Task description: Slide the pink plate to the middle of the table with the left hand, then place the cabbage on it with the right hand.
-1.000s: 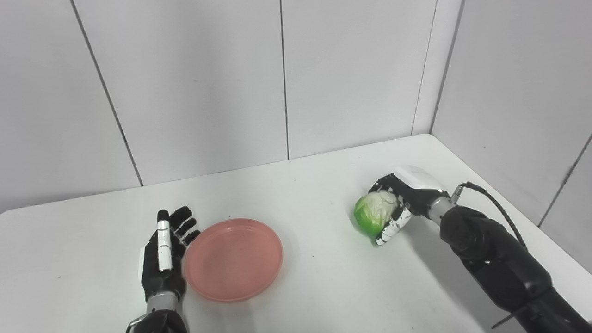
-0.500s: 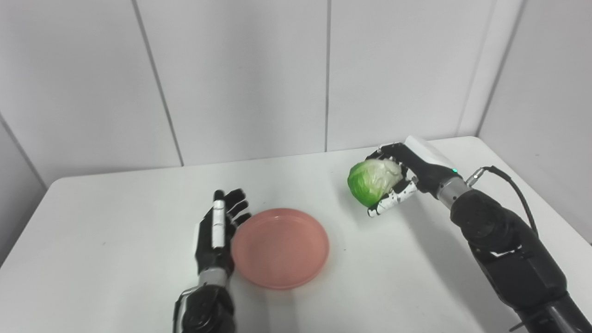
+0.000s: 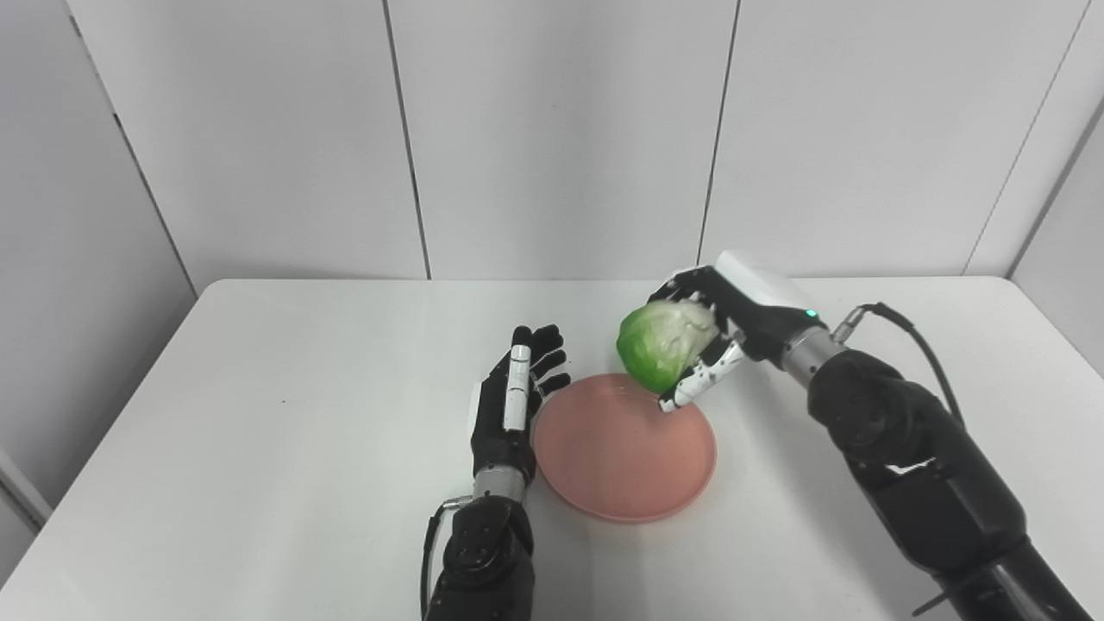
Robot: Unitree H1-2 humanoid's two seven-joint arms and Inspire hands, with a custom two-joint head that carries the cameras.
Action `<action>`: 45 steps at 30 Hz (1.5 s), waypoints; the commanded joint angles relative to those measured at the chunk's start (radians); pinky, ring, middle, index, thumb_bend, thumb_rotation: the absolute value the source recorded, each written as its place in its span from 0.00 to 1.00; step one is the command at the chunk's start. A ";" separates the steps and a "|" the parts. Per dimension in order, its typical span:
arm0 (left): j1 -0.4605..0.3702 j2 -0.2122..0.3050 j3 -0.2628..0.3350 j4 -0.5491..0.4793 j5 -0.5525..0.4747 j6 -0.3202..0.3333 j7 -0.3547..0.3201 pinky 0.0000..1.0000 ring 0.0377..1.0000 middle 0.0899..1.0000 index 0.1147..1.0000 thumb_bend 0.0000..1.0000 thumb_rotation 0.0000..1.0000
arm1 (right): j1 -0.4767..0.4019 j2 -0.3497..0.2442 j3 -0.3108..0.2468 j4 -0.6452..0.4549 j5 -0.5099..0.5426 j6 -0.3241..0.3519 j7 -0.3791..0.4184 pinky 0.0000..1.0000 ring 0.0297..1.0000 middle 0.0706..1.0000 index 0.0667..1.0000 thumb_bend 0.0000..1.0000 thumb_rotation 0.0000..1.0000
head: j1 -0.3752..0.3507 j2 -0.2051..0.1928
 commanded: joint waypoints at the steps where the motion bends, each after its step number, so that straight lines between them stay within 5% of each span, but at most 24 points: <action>1: 0.005 -0.016 0.002 0.020 0.002 0.016 0.025 0.71 0.78 0.75 0.61 0.78 0.90 | -0.055 0.017 0.011 -0.004 -0.015 -0.044 -0.016 0.28 0.34 0.40 0.50 0.53 0.00 | 0.001 -0.001; 18: 0.011 -0.008 0.001 0.017 0.004 0.004 0.031 0.68 0.75 0.73 0.60 0.76 0.90 | -0.038 0.028 0.109 0.103 -0.032 -0.115 0.048 0.34 0.39 0.40 0.49 0.53 0.00 | -0.012 0.007; 24: 0.018 -0.007 -0.001 0.014 0.014 0.005 0.039 0.68 0.74 0.72 0.59 0.76 0.89 | -0.031 0.026 0.132 0.089 -0.056 -0.070 0.089 0.36 0.42 0.44 0.46 0.53 0.00 | -0.018 0.006; 25: 0.019 -0.006 -0.003 0.014 0.023 0.003 0.045 0.68 0.74 0.72 0.59 0.77 0.90 | -0.030 0.027 0.129 0.086 -0.054 -0.063 0.094 0.39 0.45 0.45 0.59 0.56 0.00 | -0.018 0.006; 26: 0.021 -0.005 -0.005 0.012 0.031 0.000 0.050 0.68 0.74 0.72 0.59 0.77 0.90 | -0.031 0.027 0.126 0.080 -0.049 -0.057 0.102 0.40 0.45 0.45 0.60 0.56 0.00 | -0.019 0.007; 27: 0.022 -0.004 -0.005 0.011 0.036 -0.002 0.052 0.68 0.74 0.72 0.59 0.76 0.90 | -0.031 0.026 0.123 0.076 -0.046 -0.054 0.108 0.50 0.56 0.57 0.65 0.82 0.10 | -0.019 0.007; 30: 0.021 -0.006 0.005 0.014 0.027 -0.020 0.049 0.67 0.73 0.72 0.58 0.76 0.88 | -0.037 0.019 0.119 0.060 -0.042 -0.044 0.141 0.64 0.70 0.72 0.69 0.98 0.18 | -0.023 0.007; 35: 0.019 -0.009 0.013 0.016 0.020 -0.035 0.048 0.68 0.73 0.71 0.56 0.76 0.87 | -0.051 -0.003 0.096 0.016 -0.023 -0.030 0.206 0.72 0.86 0.87 0.84 1.00 0.30 | -0.023 0.007; 39: 0.019 -0.006 0.007 0.016 0.020 -0.040 0.041 0.72 0.76 0.74 0.56 0.76 0.88 | -0.054 -0.010 0.068 -0.009 0.004 -0.010 0.242 0.92 0.97 0.96 0.97 1.00 0.32 | -0.019 0.004; 42: 0.023 0.001 -0.001 0.009 0.035 -0.045 0.043 0.76 0.80 0.76 0.60 0.78 0.88 | -0.047 -0.013 0.039 -0.013 0.035 -0.028 0.231 0.99 0.99 0.98 0.98 1.00 0.46 | -0.016 0.005; 45: 0.024 0.009 -0.005 0.003 0.047 -0.041 0.047 0.77 0.83 0.80 0.65 0.79 0.90 | -0.034 -0.016 0.010 -0.011 0.059 -0.056 0.200 1.00 0.99 0.98 0.99 1.00 0.50 | -0.013 0.004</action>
